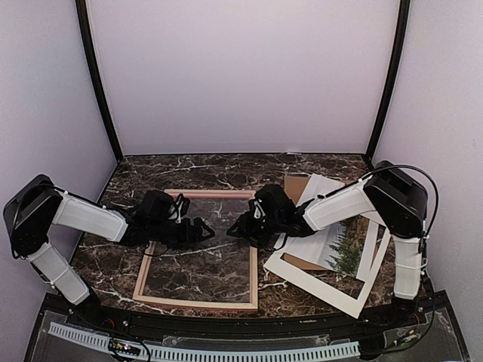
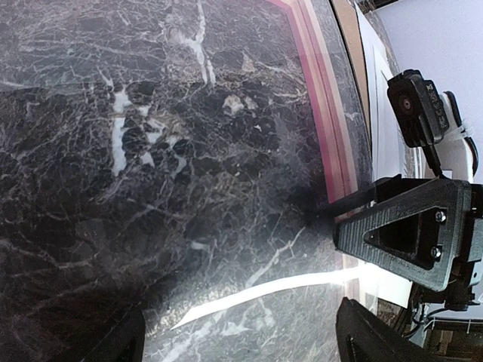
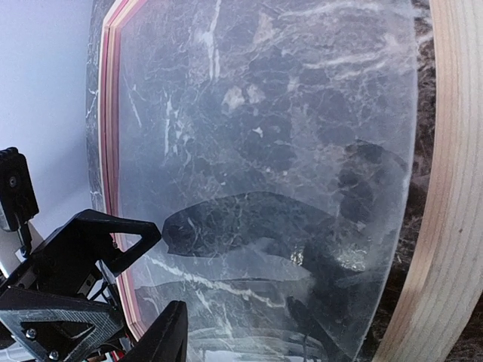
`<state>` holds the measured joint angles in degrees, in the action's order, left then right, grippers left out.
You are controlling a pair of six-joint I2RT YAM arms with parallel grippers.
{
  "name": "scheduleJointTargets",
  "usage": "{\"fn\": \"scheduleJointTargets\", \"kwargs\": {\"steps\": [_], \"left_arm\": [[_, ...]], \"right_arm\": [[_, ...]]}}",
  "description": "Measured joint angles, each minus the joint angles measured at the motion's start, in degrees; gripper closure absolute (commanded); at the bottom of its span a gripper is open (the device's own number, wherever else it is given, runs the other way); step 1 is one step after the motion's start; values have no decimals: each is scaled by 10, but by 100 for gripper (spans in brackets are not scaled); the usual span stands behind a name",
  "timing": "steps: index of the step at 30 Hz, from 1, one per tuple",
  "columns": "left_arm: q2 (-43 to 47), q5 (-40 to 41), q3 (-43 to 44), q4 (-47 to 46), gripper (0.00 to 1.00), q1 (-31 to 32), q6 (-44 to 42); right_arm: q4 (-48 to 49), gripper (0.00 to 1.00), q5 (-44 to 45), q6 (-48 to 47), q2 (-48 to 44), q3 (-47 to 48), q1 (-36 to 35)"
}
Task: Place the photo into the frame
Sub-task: Place the glass panel at the frame body.
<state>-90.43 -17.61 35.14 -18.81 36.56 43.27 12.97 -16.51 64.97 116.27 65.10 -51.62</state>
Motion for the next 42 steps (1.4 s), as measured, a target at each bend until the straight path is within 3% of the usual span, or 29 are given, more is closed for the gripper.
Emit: {"fn": "scheduleJointTargets", "kwargs": {"steps": [24, 42], "left_arm": [[0, 21, -8, -2, 10, 0, -1], [6, 26, -11, 4, 10, 0, -6]], "right_arm": [[-77, 53, 46, -50, -13, 16, -1], [-205, 53, 139, -130, -64, 49, 4]]}}
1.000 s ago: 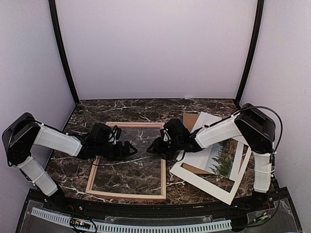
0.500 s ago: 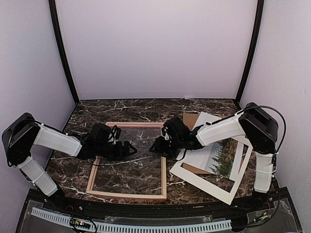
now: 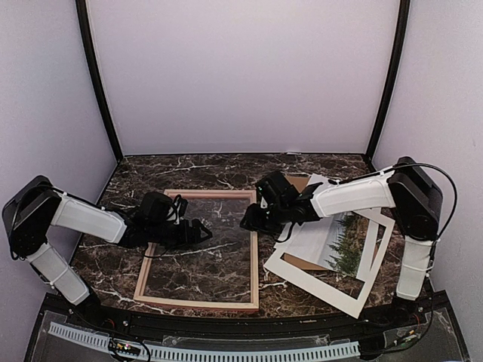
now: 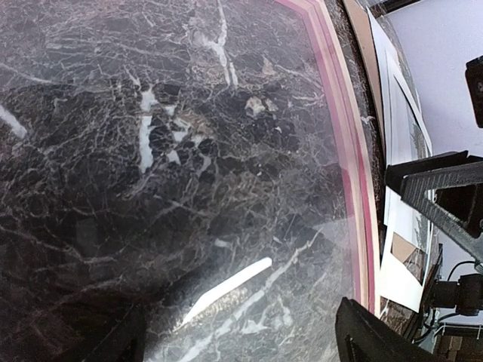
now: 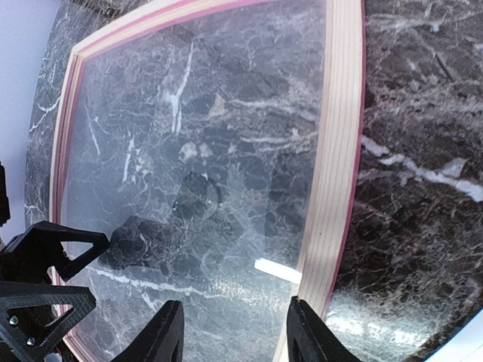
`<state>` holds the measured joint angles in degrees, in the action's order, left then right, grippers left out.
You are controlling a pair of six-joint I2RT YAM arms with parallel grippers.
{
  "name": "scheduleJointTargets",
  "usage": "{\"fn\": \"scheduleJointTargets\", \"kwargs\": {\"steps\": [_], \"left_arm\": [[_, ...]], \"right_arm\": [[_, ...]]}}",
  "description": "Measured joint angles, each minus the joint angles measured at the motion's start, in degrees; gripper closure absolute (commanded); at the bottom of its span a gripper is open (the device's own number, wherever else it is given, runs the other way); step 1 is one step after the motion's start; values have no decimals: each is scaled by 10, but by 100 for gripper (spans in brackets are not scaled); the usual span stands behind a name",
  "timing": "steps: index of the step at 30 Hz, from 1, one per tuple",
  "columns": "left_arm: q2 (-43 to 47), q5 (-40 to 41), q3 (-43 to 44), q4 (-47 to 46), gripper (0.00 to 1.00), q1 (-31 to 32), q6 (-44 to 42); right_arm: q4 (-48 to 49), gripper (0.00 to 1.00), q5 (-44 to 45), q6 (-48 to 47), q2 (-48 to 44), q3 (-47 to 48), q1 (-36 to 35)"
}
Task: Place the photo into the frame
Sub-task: Place the glass panel at the frame body, then adjust the glass panel in the frame body.
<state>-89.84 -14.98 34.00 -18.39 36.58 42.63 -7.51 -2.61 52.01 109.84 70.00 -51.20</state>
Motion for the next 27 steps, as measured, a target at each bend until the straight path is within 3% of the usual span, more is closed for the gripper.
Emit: {"fn": "scheduleJointTargets", "kwargs": {"steps": [15, 27], "left_arm": [[20, 4, 10, 29, 9, 0, -20], [125, 69, 61, 92, 9, 0, -75]], "right_arm": [[-33, 53, 59, -63, -6, 50, 10], [-68, 56, 100, -104, 57, 118, 40]]}}
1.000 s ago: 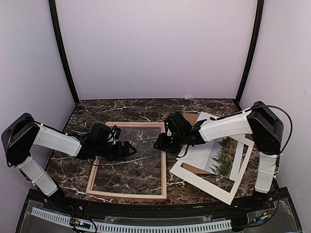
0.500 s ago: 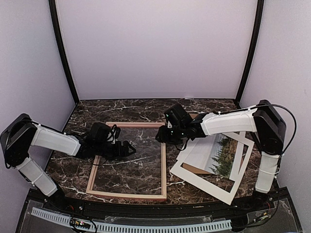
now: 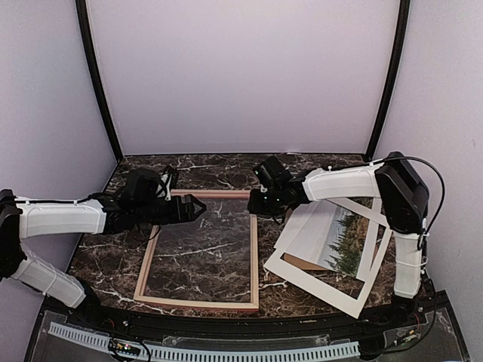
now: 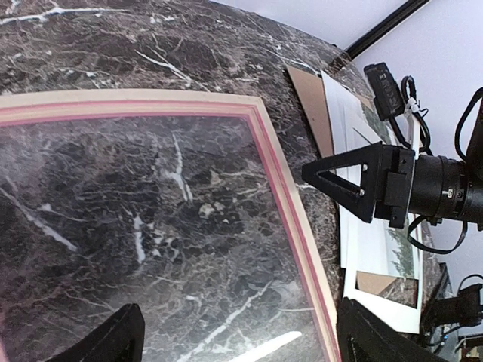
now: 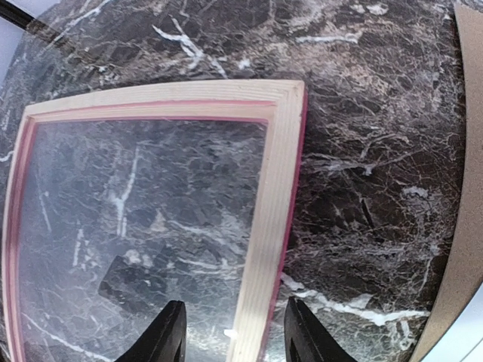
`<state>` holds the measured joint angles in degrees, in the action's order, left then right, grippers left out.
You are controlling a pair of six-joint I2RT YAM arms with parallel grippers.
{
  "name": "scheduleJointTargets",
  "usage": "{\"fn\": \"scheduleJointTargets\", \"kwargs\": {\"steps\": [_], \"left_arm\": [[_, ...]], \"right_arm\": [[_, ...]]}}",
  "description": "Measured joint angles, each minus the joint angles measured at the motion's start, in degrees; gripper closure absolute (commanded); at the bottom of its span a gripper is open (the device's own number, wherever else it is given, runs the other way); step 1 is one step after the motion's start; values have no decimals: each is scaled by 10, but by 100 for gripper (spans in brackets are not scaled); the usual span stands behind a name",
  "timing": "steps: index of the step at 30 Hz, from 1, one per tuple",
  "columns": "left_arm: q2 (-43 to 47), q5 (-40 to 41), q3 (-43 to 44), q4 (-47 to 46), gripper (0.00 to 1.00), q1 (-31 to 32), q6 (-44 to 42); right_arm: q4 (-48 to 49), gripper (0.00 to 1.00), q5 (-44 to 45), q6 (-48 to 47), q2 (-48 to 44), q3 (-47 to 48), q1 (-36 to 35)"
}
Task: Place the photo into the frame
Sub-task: Adjust the glass panel in the frame body.
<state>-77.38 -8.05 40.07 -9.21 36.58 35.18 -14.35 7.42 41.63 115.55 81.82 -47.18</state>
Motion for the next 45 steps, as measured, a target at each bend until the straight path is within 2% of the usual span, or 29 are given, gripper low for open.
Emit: {"fn": "scheduleJointTargets", "kwargs": {"steps": [12, 23, 29, 39, 45], "left_arm": [[21, 141, 43, 134, 8, -4, -63], [3, 172, 43, 175, 7, -31, -68], [-26, 164, 39, 203, 7, -87, -74], [-68, 175, 38, 230, 19, -126, -96], [-90, 180, 38, 231, 28, -132, -97]], "right_arm": [[-31, 60, -37, -20, 45, 16, 3], [-33, 66, -50, -20, 54, 13, -6], [-36, 71, -48, -24, 55, 14, -5], [-39, 74, -54, -36, 56, 14, 8], [-39, 69, -66, -40, 55, 14, 23]]}}
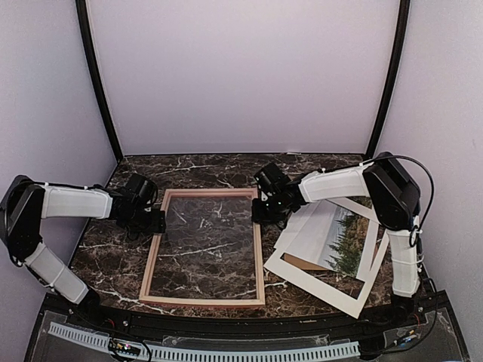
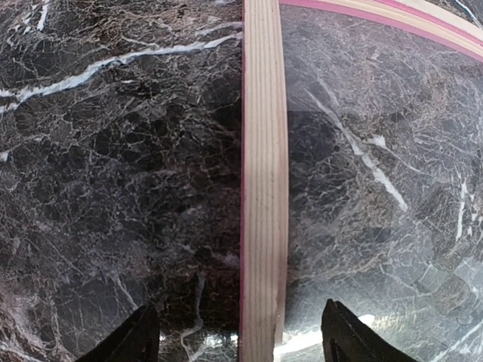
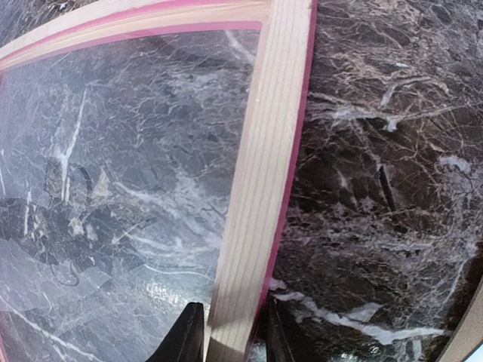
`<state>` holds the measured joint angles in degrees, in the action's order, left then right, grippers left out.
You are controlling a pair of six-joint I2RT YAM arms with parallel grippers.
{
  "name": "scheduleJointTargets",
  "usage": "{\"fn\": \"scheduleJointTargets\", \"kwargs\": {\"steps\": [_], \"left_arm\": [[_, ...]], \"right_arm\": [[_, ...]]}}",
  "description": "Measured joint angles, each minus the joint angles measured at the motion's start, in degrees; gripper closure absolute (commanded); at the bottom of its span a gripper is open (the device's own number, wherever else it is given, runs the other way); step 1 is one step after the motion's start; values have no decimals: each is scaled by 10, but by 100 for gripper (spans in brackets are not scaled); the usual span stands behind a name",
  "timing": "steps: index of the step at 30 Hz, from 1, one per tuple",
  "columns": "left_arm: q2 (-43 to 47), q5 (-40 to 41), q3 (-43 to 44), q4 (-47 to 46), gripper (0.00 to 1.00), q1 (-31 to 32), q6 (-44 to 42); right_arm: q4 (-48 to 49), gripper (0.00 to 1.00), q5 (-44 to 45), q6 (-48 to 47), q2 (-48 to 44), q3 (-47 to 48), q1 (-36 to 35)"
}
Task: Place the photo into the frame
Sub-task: Adjust the glass panel in the frame body.
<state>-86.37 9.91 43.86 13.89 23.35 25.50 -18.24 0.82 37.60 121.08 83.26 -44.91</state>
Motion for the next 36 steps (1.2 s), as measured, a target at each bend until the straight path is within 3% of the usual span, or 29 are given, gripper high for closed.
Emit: {"fn": "scheduleJointTargets", "kwargs": {"steps": [9, 19, 36], "left_arm": [[-11, 2, 0, -1, 44, 0, -1], [-49, 0, 23, -5, 56, 0, 0], [-100, 18, 97, -2, 62, -1, 5]], "right_arm": [[8, 62, -25, -9, 0, 0, 14], [19, 62, -59, -19, 0, -3, 24], [12, 62, -91, -48, 0, 2, 79]]}}
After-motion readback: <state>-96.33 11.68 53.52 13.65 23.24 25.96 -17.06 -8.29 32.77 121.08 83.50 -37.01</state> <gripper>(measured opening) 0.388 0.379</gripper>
